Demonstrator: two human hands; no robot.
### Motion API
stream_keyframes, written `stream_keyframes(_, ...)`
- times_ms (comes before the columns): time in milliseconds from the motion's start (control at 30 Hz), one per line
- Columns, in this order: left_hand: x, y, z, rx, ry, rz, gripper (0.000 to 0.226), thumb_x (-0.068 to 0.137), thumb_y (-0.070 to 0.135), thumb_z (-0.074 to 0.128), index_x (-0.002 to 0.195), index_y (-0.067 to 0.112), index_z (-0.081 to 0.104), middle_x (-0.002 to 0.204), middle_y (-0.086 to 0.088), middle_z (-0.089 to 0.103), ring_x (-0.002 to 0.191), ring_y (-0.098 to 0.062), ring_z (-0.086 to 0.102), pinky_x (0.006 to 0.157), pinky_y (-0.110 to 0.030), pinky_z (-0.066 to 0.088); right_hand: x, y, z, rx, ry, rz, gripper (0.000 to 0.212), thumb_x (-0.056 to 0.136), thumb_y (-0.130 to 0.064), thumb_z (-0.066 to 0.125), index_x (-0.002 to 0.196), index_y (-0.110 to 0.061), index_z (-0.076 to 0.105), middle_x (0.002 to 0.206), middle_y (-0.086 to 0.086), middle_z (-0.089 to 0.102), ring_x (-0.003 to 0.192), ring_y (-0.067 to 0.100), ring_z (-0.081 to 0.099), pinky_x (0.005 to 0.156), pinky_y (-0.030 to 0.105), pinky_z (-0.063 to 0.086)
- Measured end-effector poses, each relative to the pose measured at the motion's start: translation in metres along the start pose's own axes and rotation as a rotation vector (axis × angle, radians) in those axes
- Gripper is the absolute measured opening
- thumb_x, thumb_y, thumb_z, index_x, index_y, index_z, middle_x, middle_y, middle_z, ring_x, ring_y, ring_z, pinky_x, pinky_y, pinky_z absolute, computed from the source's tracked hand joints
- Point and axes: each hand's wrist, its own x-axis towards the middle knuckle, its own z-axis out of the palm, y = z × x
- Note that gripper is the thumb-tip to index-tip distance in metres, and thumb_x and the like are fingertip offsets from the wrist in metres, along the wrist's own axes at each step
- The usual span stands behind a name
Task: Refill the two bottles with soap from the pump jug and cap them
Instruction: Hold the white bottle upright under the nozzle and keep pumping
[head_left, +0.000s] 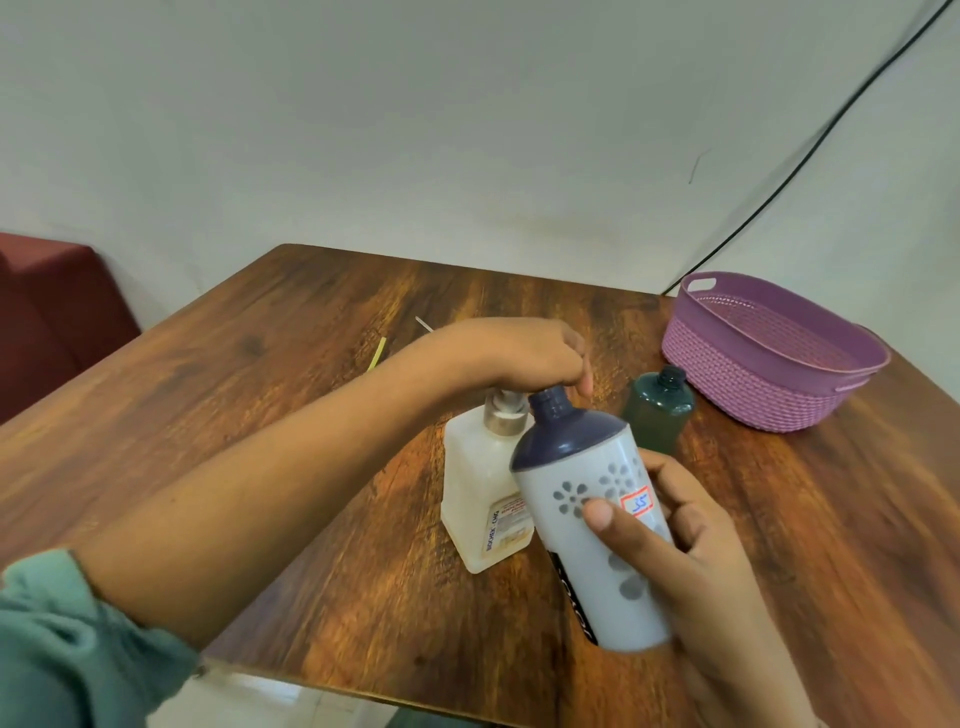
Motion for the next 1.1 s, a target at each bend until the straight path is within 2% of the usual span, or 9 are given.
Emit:
stream_keyframes(133, 0.002, 0.006, -0.012, 0.181, 0.105, 0.064, 0.022, 0.094, 0.022, 0.045, 0.108, 0.016, 0.062, 0.1, 0.006, 0.06, 0.094, -0.012, 0.056, 0.074, -0.023, 0.04, -0.001, -0.005, -0.001, 0.023, 0.004, -0.017, 0.054, 0.042, -0.039, 0.08, 0.093, -0.027, 0.069, 0.089, 0.011, 0.073, 0.074, 0.027, 0.071, 0.054, 0.03, 0.054)
stream_keyframes(300, 0.002, -0.011, 0.005, -0.172, 0.047, -0.022, 0.027, 0.097, 0.009, 0.035, 0.101, 0.014, 0.061, 0.089, 0.008, 0.056, 0.095, -0.015, 0.054, 0.076, -0.025, 0.042, 0.001, -0.001, 0.0, -0.002, 0.018, -0.001, 0.058, 0.039, -0.042, 0.083, 0.094, -0.028, 0.068, 0.091, 0.01, 0.073, 0.076, 0.027, 0.071, 0.055, 0.03, 0.054)
stream_keyframes(433, -0.001, -0.006, 0.0, -0.068, 0.074, 0.004, 0.028, 0.097, 0.012, 0.034, 0.1, 0.015, 0.062, 0.086, 0.013, 0.052, 0.099, -0.015, 0.054, 0.089, -0.03, 0.043, 0.002, 0.0, 0.002, -0.004, 0.026, -0.011, 0.053, 0.041, -0.042, 0.081, 0.092, -0.031, 0.069, 0.09, 0.009, 0.073, 0.074, 0.025, 0.071, 0.055, 0.029, 0.054)
stream_keyframes(533, -0.005, 0.004, -0.01, 0.168, 0.18, 0.062, 0.027, 0.099, 0.025, 0.037, 0.11, 0.018, 0.06, 0.094, 0.009, 0.056, 0.092, -0.01, 0.053, 0.074, -0.023, 0.041, 0.001, -0.002, 0.002, 0.005, 0.017, -0.018, 0.052, 0.042, -0.041, 0.079, 0.092, -0.029, 0.069, 0.089, 0.009, 0.073, 0.073, 0.024, 0.071, 0.054, 0.029, 0.054)
stream_keyframes(600, -0.005, 0.002, -0.012, 0.245, 0.254, 0.091, 0.025, 0.098, 0.029, 0.039, 0.111, 0.019, 0.059, 0.101, 0.006, 0.058, 0.094, -0.012, 0.054, 0.076, -0.026, 0.042, 0.0, -0.003, 0.002, 0.001, 0.007, -0.023, 0.055, 0.041, -0.042, 0.08, 0.093, -0.027, 0.069, 0.089, 0.01, 0.073, 0.074, 0.025, 0.071, 0.055, 0.03, 0.054)
stream_keyframes(767, -0.003, -0.01, 0.005, -0.158, 0.149, -0.056, 0.028, 0.096, 0.013, 0.039, 0.117, 0.022, 0.053, 0.101, 0.001, 0.062, 0.095, -0.015, 0.055, 0.069, -0.026, 0.04, -0.001, -0.001, 0.002, -0.009, 0.021, 0.002, 0.053, 0.043, -0.041, 0.078, 0.094, -0.028, 0.068, 0.089, 0.009, 0.074, 0.072, 0.024, 0.071, 0.052, 0.027, 0.054)
stream_keyframes(900, -0.003, -0.002, -0.003, -0.013, 0.133, -0.021, 0.03, 0.099, 0.016, 0.035, 0.123, 0.019, 0.053, 0.091, 0.01, 0.053, 0.089, -0.009, 0.048, 0.063, -0.019, 0.033, -0.001, -0.003, 0.003, -0.014, 0.022, -0.004, 0.05, 0.045, -0.042, 0.077, 0.093, -0.03, 0.068, 0.09, 0.009, 0.074, 0.073, 0.025, 0.071, 0.052, 0.027, 0.053)
stream_keyframes(1033, -0.005, -0.002, -0.016, 0.198, 0.244, 0.048, 0.028, 0.098, 0.023, 0.038, 0.12, 0.02, 0.055, 0.103, 0.006, 0.055, 0.096, -0.012, 0.051, 0.073, -0.026, 0.037, 0.0, -0.006, 0.003, -0.011, 0.022, -0.012, 0.051, 0.045, -0.042, 0.077, 0.094, -0.03, 0.068, 0.09, 0.008, 0.074, 0.074, 0.025, 0.071, 0.054, 0.028, 0.054)
stream_keyframes(1100, -0.003, -0.007, -0.01, 0.066, 0.205, 0.022, 0.029, 0.096, 0.017, 0.037, 0.115, 0.021, 0.058, 0.099, 0.007, 0.054, 0.097, -0.013, 0.051, 0.072, -0.026, 0.037, 0.001, -0.005, 0.003, -0.011, 0.025, -0.015, 0.051, 0.045, -0.041, 0.077, 0.094, -0.028, 0.068, 0.088, 0.008, 0.074, 0.072, 0.023, 0.071, 0.052, 0.027, 0.053)
